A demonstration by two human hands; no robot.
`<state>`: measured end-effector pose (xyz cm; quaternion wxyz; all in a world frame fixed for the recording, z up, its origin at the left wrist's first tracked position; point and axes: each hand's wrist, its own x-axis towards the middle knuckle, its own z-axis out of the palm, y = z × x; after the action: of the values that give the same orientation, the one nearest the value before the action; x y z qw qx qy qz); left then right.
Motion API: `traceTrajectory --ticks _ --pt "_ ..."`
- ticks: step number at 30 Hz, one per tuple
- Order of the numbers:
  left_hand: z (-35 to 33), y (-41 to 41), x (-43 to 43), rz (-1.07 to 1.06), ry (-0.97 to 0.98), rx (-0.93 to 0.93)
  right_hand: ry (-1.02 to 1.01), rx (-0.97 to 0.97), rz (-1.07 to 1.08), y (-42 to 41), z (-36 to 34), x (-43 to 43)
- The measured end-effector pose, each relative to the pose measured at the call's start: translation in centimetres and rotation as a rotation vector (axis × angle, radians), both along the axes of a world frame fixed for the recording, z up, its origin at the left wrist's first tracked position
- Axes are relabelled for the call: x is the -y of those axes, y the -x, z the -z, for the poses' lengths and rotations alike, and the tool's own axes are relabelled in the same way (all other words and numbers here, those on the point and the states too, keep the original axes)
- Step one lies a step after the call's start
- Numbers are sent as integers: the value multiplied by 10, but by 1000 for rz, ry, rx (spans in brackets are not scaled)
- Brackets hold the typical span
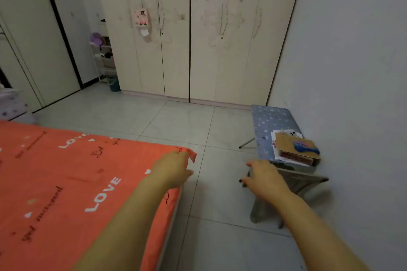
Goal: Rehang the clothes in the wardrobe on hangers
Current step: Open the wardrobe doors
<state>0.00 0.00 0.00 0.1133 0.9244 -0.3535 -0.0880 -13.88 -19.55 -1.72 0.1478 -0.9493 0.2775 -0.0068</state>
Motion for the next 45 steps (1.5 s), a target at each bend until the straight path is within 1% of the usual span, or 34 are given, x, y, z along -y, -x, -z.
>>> traceTrajectory --ticks 2,5,8,12,15,20,23,25,29,34,39,42,45 --pt "7 -31 19 -11 22 -9 -6 18 21 -28 5 19" --pt "11 -85 54 -17 -40 -22 -51 8 53 -78 8 47" --pt "6 -138 90 -19 -61 -78 -77 -53 60 -132 0 78" --pt "-3 -210 137 4 -88 -33 -39 -68 72 -197 -9 120" --pt "-2 -250 171 17 -95 -44 -28 -89 74 -236 -10 149" --pt "7 -322 228 30 -205 -71 -48 -102 73 -310 -2 211" --pt "12 -371 271 11 -239 -58 -50 -83 47 -363 7 257" --pt "12 -403 305 -7 -242 -41 -55 -75 32 -398 11 290" --pt "-4 -461 376 -24 -256 -82 -72 -111 -2 -463 5 359" --pt "-17 -526 452 -47 -194 -49 -37 -118 -47 -542 -5 434" --pt "-9 -591 506 -65 -262 -103 -60 -174 -90 -616 4 485" --pt "0 -627 535 -53 -243 -105 -39 -183 -101 -654 9 510" --pt "10 -690 577 -31 -233 -81 -16 -179 -98 -714 15 549"
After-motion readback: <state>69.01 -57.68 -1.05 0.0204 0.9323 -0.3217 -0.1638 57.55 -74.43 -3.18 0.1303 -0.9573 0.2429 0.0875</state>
